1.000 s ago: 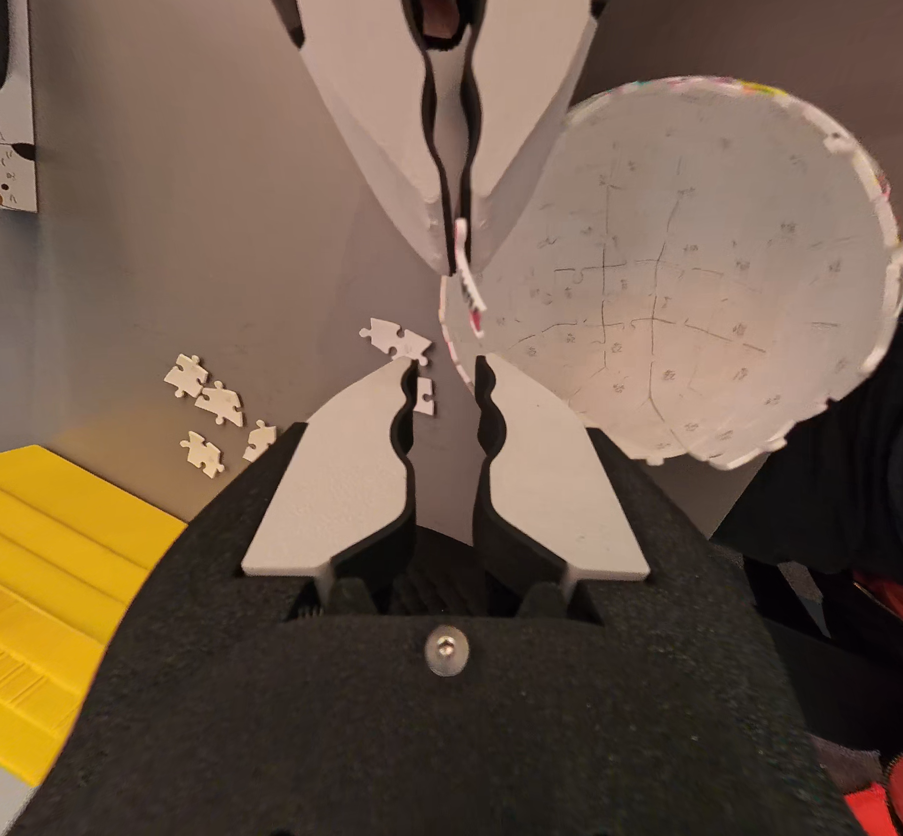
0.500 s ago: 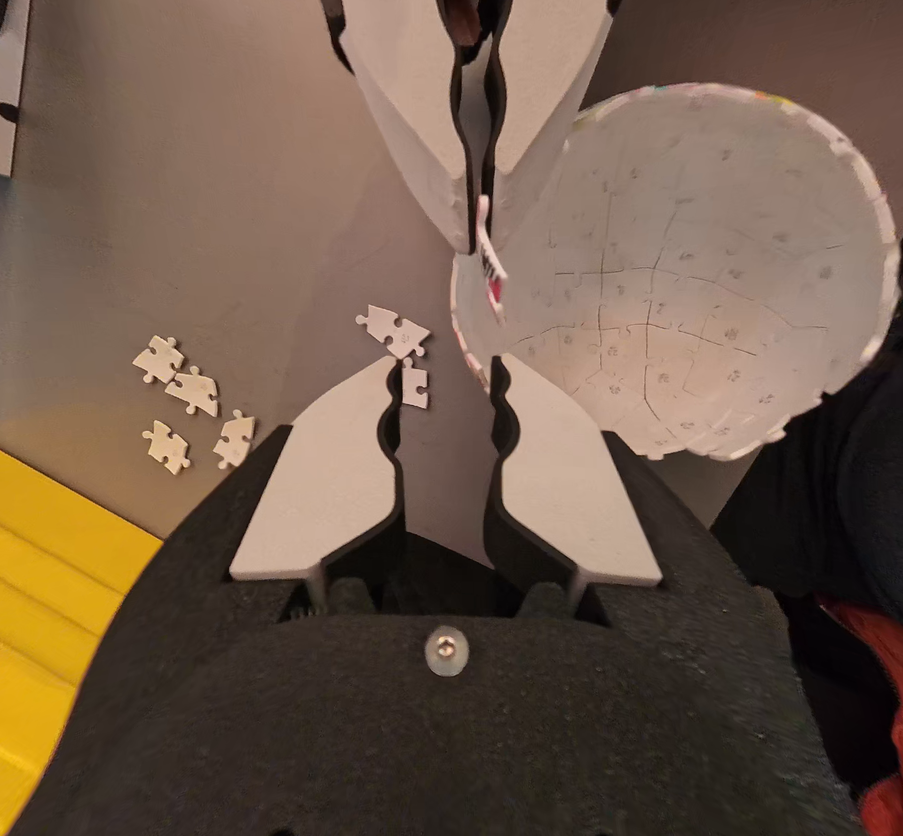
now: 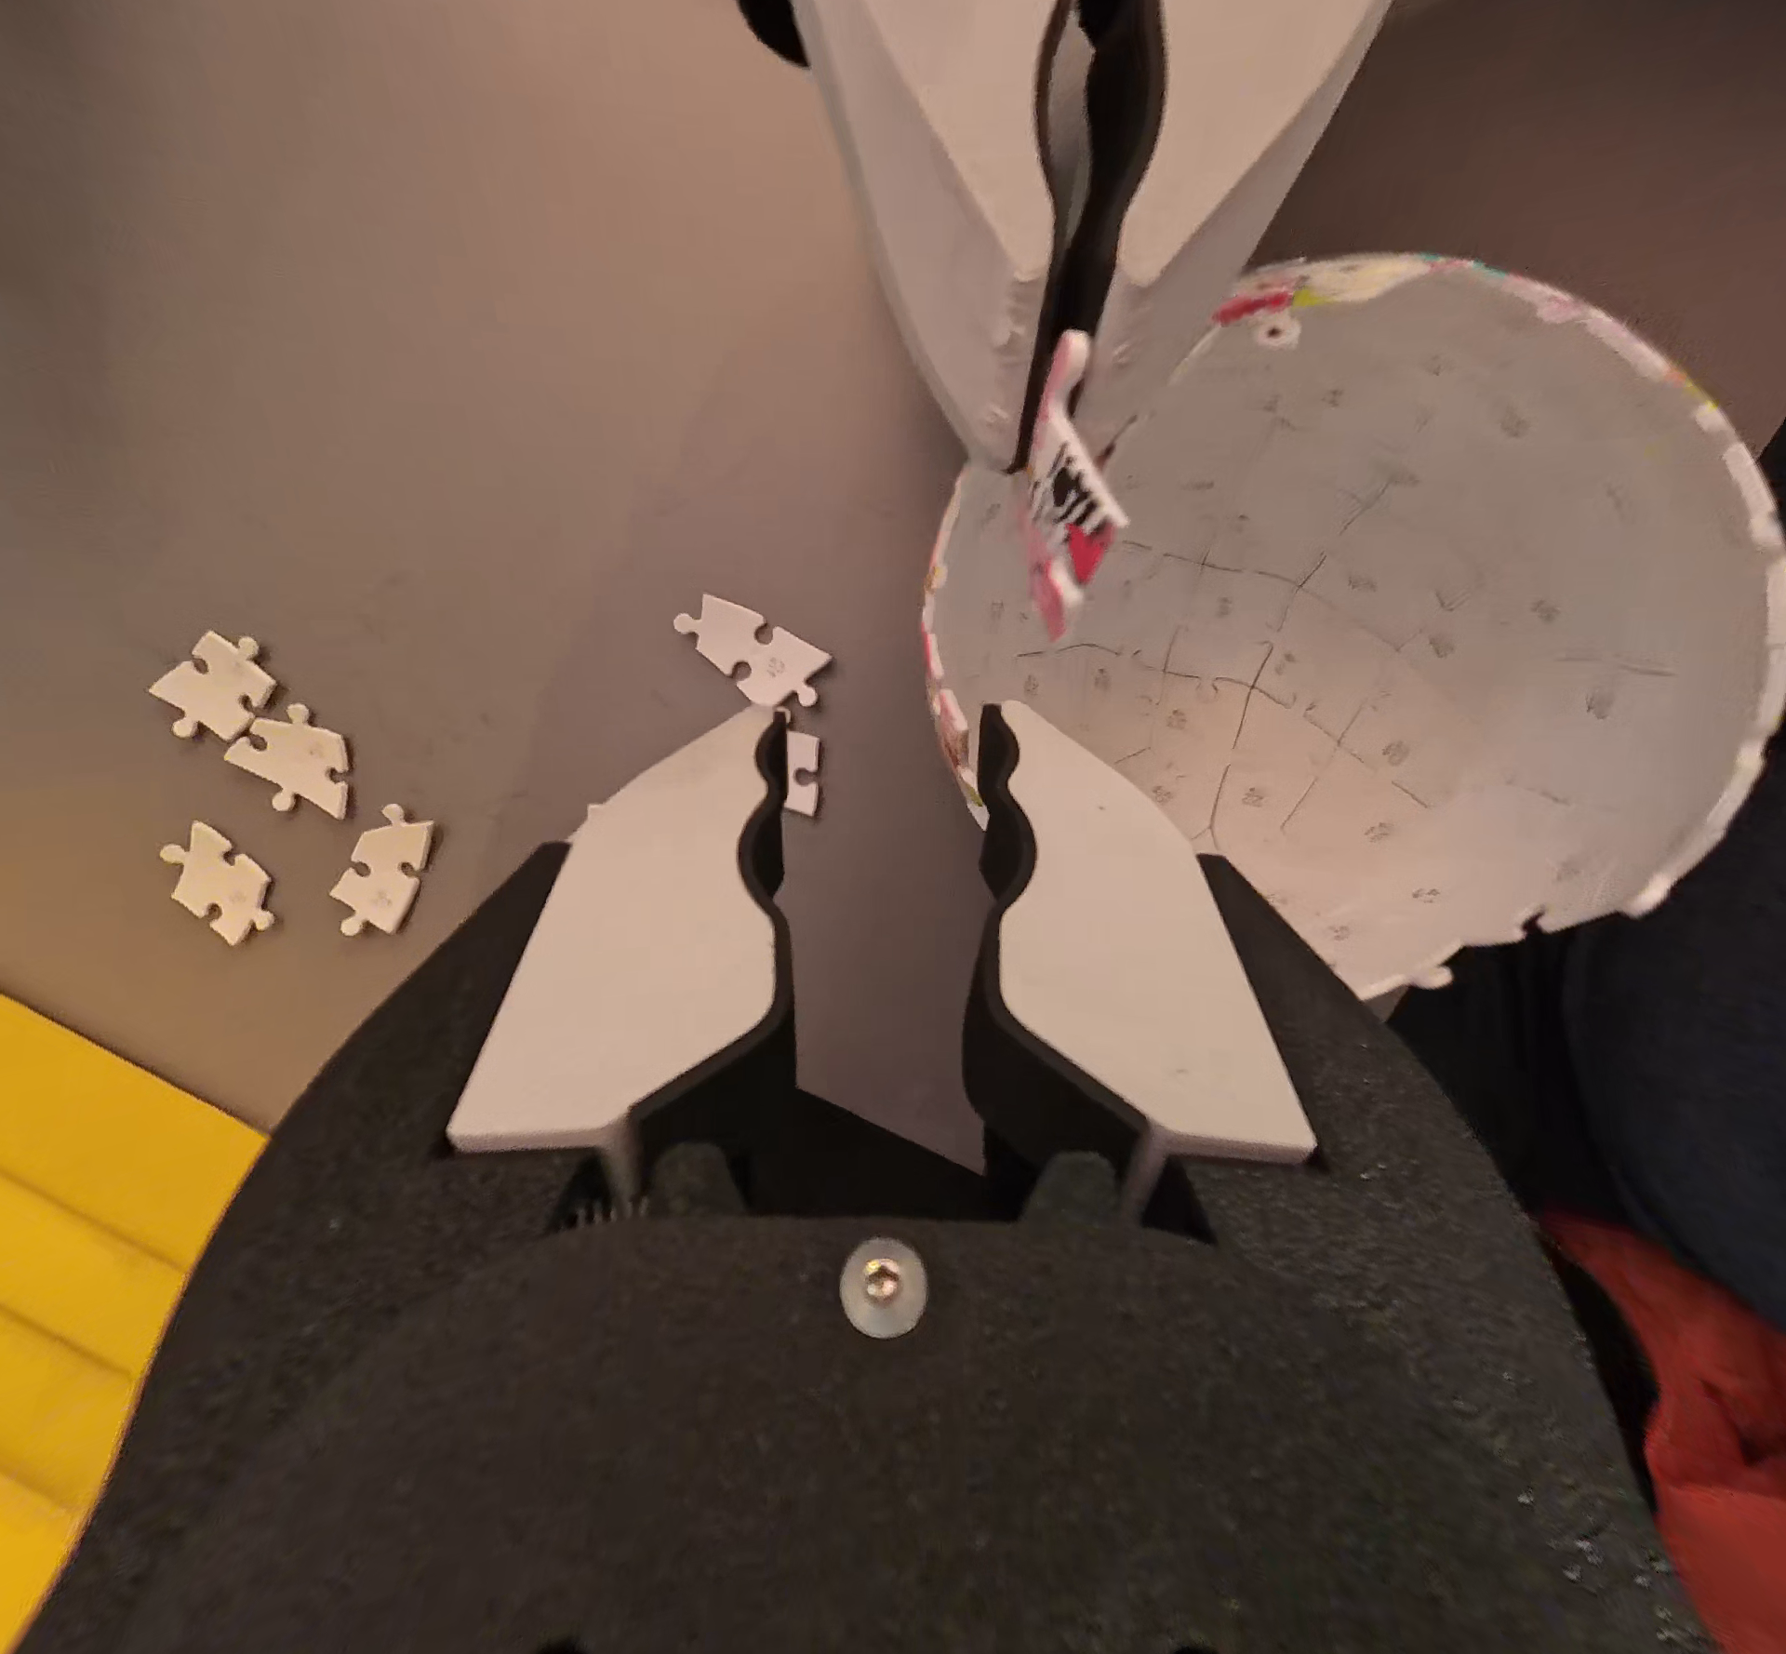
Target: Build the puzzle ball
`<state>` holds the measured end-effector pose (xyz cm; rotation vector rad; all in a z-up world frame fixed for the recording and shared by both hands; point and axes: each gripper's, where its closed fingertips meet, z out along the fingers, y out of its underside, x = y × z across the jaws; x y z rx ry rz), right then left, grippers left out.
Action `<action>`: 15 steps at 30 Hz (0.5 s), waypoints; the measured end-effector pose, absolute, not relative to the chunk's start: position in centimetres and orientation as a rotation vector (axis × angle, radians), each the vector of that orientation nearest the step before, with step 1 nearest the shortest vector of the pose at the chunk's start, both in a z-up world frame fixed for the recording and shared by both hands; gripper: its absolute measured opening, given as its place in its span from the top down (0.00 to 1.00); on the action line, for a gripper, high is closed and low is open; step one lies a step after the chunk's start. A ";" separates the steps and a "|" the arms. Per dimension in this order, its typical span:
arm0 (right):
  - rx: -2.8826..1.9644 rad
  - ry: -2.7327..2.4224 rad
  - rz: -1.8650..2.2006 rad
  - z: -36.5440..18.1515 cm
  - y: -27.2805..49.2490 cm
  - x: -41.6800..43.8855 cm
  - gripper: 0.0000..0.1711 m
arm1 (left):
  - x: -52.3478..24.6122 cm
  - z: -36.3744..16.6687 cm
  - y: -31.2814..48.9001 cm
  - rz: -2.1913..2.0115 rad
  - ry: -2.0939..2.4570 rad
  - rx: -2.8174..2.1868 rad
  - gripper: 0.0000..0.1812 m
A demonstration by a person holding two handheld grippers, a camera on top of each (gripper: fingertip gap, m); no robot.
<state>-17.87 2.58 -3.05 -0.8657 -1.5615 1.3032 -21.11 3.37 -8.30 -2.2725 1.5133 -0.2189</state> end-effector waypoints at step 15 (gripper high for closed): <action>-1.018 -1.498 1.619 -4.9 4.8 -19.8 0.99 | -21.0 -9.0 4.7 -0.261 1.567 -2.214 0.79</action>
